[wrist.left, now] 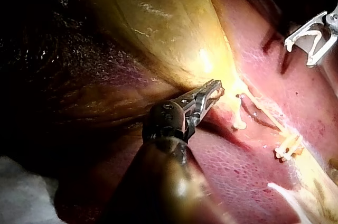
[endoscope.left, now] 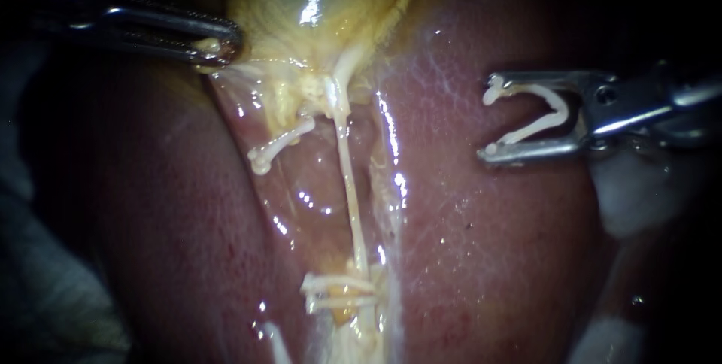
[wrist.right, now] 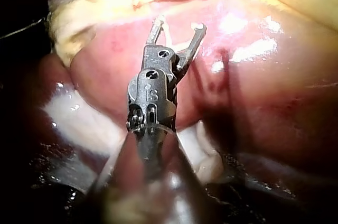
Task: Clipping first clip right tube
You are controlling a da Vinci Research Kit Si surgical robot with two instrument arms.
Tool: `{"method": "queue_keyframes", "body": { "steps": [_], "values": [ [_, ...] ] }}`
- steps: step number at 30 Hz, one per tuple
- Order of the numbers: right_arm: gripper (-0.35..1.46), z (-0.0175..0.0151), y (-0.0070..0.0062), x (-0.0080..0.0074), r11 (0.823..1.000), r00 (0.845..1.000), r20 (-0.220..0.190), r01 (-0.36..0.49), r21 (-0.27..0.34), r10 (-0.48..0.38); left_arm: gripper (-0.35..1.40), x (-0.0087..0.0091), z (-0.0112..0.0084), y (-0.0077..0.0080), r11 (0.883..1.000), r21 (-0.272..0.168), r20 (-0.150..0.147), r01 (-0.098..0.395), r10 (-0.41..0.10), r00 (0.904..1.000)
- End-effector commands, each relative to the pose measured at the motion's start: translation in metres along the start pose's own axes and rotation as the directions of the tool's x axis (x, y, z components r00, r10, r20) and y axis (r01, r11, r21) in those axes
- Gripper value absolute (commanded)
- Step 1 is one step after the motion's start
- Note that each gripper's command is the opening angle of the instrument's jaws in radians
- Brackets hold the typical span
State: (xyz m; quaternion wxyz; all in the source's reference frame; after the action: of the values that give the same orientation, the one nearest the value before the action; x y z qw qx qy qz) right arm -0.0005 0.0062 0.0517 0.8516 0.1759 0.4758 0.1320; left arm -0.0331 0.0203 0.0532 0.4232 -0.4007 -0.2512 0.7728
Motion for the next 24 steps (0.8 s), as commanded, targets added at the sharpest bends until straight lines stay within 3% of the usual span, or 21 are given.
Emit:
{"method": "queue_keyframes", "body": {
  "steps": [1,13,24],
  "values": [
    [0.50,0.0005,-0.0002,-0.0001,1.000,1.000,-0.001,-0.009,0.006,0.009,-0.35,0.0000,0.0000,0.0000,1.000,0.000,0.000,0.000,0.000,1.0000],
    [0.50,0.0062,-0.0019,-0.0019,0.992,0.995,-0.002,-0.097,0.083,0.097,-0.35,0.0000,0.0000,0.0003,1.000,0.001,-0.001,0.001,-0.001,1.0000],
    [0.50,0.0104,-0.0024,-0.0040,0.970,0.979,0.020,-0.203,0.136,0.202,-0.35,0.0000,0.0000,0.0004,1.000,0.002,-0.001,0.002,-0.002,1.0000]
  ]
}}
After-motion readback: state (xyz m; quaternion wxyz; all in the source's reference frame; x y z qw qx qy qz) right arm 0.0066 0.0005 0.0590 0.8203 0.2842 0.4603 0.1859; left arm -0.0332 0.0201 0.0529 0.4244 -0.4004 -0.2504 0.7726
